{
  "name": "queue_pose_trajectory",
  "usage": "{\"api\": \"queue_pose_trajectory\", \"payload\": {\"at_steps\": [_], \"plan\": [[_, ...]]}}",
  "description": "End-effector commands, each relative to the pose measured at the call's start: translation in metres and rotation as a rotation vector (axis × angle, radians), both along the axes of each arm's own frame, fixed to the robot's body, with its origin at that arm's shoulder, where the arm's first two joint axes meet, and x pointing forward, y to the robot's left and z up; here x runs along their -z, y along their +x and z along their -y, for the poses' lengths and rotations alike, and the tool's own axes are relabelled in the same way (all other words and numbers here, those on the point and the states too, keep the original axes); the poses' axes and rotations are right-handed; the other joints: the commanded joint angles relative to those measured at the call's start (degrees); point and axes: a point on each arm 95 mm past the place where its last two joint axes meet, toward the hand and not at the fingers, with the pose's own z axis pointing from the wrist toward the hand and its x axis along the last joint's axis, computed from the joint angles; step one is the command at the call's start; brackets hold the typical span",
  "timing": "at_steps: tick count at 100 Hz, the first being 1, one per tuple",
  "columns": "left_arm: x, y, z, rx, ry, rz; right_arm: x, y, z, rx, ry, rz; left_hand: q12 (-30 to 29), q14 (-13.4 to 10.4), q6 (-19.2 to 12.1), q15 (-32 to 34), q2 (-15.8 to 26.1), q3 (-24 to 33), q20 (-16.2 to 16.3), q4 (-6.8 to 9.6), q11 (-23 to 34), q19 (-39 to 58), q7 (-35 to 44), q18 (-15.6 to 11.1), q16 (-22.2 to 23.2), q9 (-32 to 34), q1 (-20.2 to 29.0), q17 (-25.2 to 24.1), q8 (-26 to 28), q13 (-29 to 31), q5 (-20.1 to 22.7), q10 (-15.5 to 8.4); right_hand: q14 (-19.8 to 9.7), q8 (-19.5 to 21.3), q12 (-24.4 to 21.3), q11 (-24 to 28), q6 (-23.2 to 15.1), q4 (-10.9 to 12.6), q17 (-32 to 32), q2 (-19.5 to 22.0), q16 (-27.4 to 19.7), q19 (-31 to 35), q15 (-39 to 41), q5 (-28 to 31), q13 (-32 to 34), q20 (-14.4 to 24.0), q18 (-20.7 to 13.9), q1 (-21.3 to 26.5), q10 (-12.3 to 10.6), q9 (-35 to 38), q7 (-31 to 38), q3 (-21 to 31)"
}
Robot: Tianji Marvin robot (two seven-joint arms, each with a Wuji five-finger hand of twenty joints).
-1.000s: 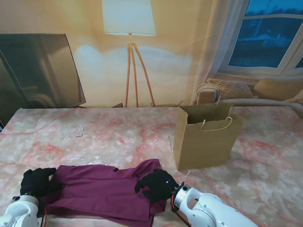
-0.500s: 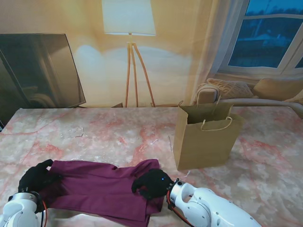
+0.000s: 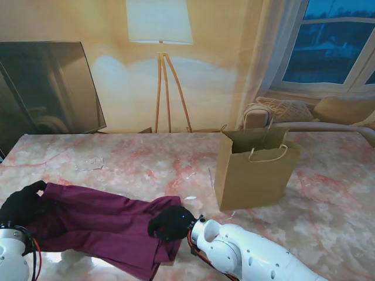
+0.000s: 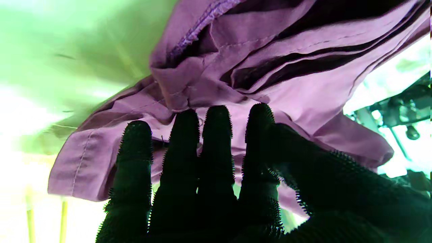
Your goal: Fold the socks and the shorts into the kraft paper bag
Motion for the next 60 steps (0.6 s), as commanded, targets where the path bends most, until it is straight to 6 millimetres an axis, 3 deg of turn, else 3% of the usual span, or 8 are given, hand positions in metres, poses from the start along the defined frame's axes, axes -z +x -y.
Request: {"api": "queue_pose_trajectory", "payload": {"at_steps": [1, 7, 9, 12, 29, 40, 60], "plan": [[-0.003, -0.001, 0.010, 0.027, -0.003, -0.010, 0.005, -0.003, -0.009, -0.008, -0.013, -0.025, -1.1, -0.8, -1.3, 3.3, 0.7, 4.8, -2.4, 4.57, 2.7, 5.3, 3.6, -1.5, -0.4, 2.4, 0.2, 4.1, 0.9, 3.6, 2.5, -1.1, 1.8, -1.1, -1.0, -1.3, 0.1, -2.3, -1.2, 1.5, -1.3, -0.7, 0.1, -1.6, 0.1, -1.7, -2.1, -0.9, -0.2, -1.2, 0.7, -1.2], [-0.003, -0.002, 0.019, 0.047, -0.007, -0.031, 0.008, -0.003, -0.012, -0.003, -0.022, -0.039, -1.6, -1.1, -1.3, 3.0, 0.7, 4.5, -3.3, 4.52, 2.5, 7.5, 3.3, -2.6, -0.9, 2.4, 0.3, 8.2, 0.6, 4.7, 2.5, -1.1, 1.9, -1.2, -1.1, -1.4, 0.3, -2.1, -1.6, 1.9, -1.4, -0.8, 0.0, -1.7, -0.2, -1.7, -2.1, -1.1, -0.2, -1.5, 0.6, -1.4], [-0.002, -0.002, 0.022, 0.054, -0.009, -0.037, 0.009, -0.003, -0.013, -0.001, -0.024, -0.044, -2.0, -1.2, -1.2, 2.9, 0.7, 4.3, -5.9, 4.53, 2.5, 8.9, 3.1, -3.1, -1.3, 2.3, 0.3, 9.0, 0.5, 5.0, 2.5, -1.1, 1.8, -1.2, -1.1, -1.5, 0.2, -2.0, -1.7, 2.0, -1.5, -0.8, -0.1, -1.9, -0.4, -1.7, -2.1, -1.1, -0.2, -1.6, 0.5, -1.6], [-0.002, -0.002, 0.027, 0.063, -0.014, -0.046, 0.010, -0.002, -0.014, 0.001, -0.028, -0.049, -2.3, -1.4, -1.2, 2.6, 0.8, 4.0, -6.9, 4.42, 2.4, 9.3, 2.9, -3.4, -1.6, 2.4, 0.3, 10.3, 0.3, 5.4, 2.5, -1.2, 1.8, -1.2, -1.1, -1.6, 0.3, -1.9, -1.9, 2.1, -1.5, -0.9, -0.1, -1.9, -0.5, -1.8, -2.1, -1.2, -0.1, -1.6, 0.4, -1.7], [0.004, -0.002, 0.062, 0.095, -0.075, -0.069, 0.016, -0.002, -0.018, 0.009, -0.041, -0.067, -3.6, -1.3, -0.2, 0.9, 0.6, 3.7, -9.1, 4.25, 1.8, 8.4, 2.4, -3.4, -2.8, 2.9, 0.9, 12.9, -0.6, 7.1, 3.0, -0.4, 1.8, -1.2, -1.2, -1.8, 0.6, -1.5, -2.3, 2.4, -1.8, -1.1, -0.1, -2.0, -1.0, -1.9, -2.3, -1.2, -0.1, -2.0, 0.0, -2.2], [0.005, -0.003, 0.084, 0.130, -0.086, -0.096, 0.018, -0.001, -0.020, 0.013, -0.050, -0.073, -4.5, -2.1, -0.1, 0.0, 0.8, 3.3, -10.7, 4.49, 1.7, 8.1, 2.5, -4.6, -3.6, 3.1, 0.7, 14.3, -0.8, 8.2, 2.9, -0.7, 1.7, -1.2, -1.3, -2.0, 0.7, -1.3, -2.4, 2.6, -1.9, -1.2, 0.0, -2.0, -1.1, -1.9, -2.3, -1.3, -0.1, -2.1, -0.2, -2.3], [0.006, 0.001, 0.122, 0.168, -0.111, -0.097, 0.024, 0.002, -0.022, 0.018, -0.072, -0.086, -4.9, -2.2, 0.0, -0.4, 0.8, 3.2, -11.4, 4.61, 1.6, 8.2, 2.3, -5.0, -4.0, 3.1, 0.8, 14.9, -1.1, 8.6, 3.1, -0.5, 1.7, -1.1, -1.3, -2.1, 0.7, -1.1, -2.5, 2.9, -2.2, -1.2, 0.0, -2.2, -1.4, -2.0, -2.4, -1.3, 0.0, -2.2, -0.7, -2.6]]}}
